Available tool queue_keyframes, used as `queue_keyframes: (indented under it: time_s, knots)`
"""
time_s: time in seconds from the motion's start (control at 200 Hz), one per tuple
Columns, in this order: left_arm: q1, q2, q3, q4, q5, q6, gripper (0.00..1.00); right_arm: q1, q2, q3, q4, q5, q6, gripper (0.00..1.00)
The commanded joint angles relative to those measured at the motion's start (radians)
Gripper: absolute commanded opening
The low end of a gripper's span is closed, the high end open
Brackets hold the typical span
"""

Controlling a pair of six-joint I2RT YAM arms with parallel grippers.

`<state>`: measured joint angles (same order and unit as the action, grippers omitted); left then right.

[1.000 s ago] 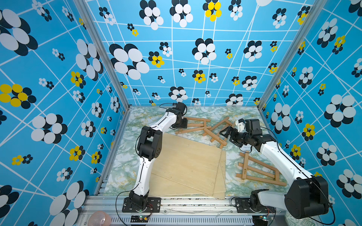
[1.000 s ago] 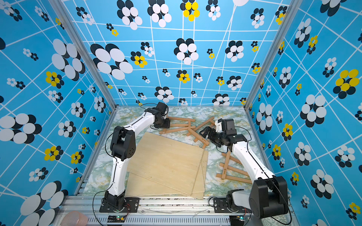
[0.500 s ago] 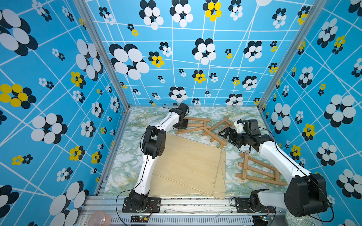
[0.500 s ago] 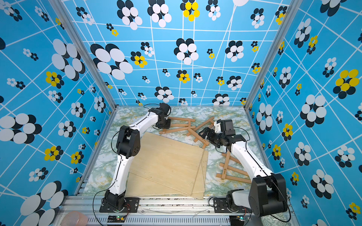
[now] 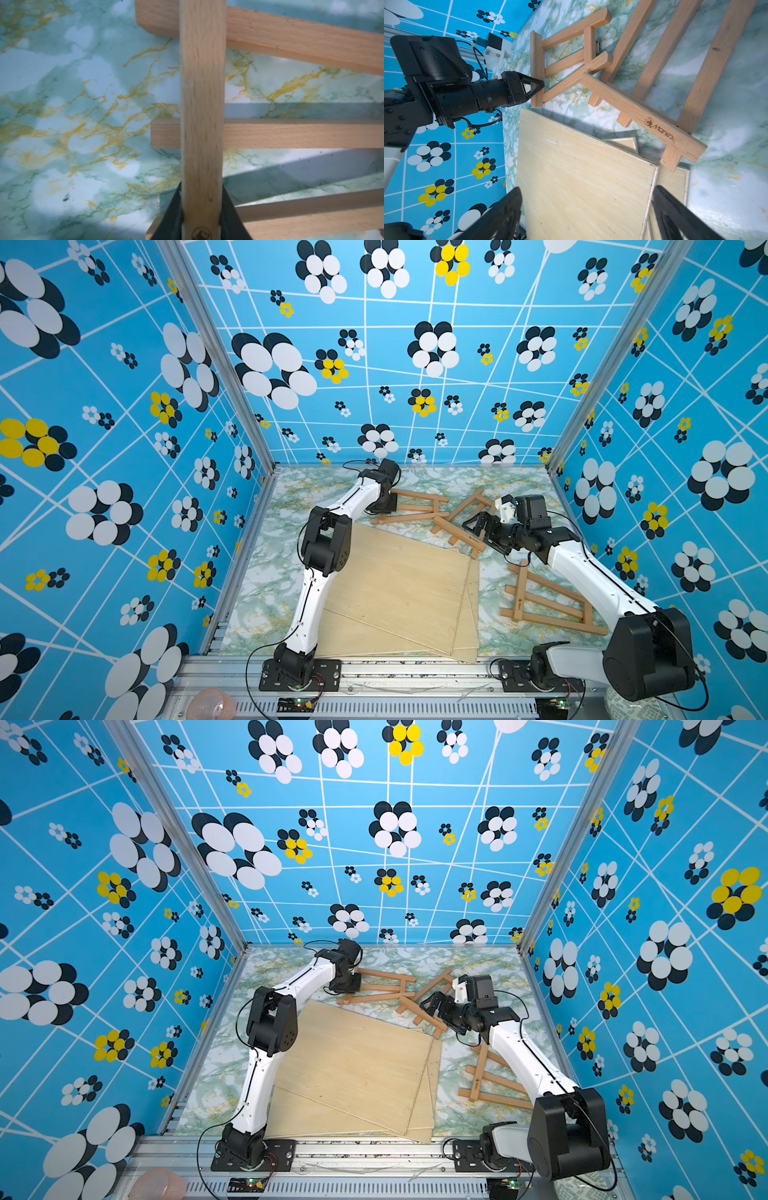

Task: Assemble the easel
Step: Pick up the easel at the center of the board.

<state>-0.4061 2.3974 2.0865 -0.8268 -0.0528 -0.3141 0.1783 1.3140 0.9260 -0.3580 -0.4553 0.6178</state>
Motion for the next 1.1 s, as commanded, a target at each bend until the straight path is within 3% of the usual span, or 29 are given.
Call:
queue_keyframes:
  time_s: [0.0,0.475,0.835,1.094]
  knots:
    - [0.010,-0.017,0.017,-0.032,-0.004,0.006,0.04,0.012,-0.001,-0.009,0.008,-0.005,0.008,1.00]
    - [0.056,-0.189,-0.029,-0.029,0.046,-0.011,0.01,0.071,0.002,0.019,0.055,0.018,0.025,0.99]
    - [0.131,-0.351,-0.059,-0.032,0.202,-0.097,0.00,0.134,-0.009,0.061,0.100,0.036,0.057,0.99]
    - [0.173,-0.432,-0.100,-0.009,0.310,-0.174,0.00,0.184,0.064,0.095,0.187,0.075,0.048,1.00]
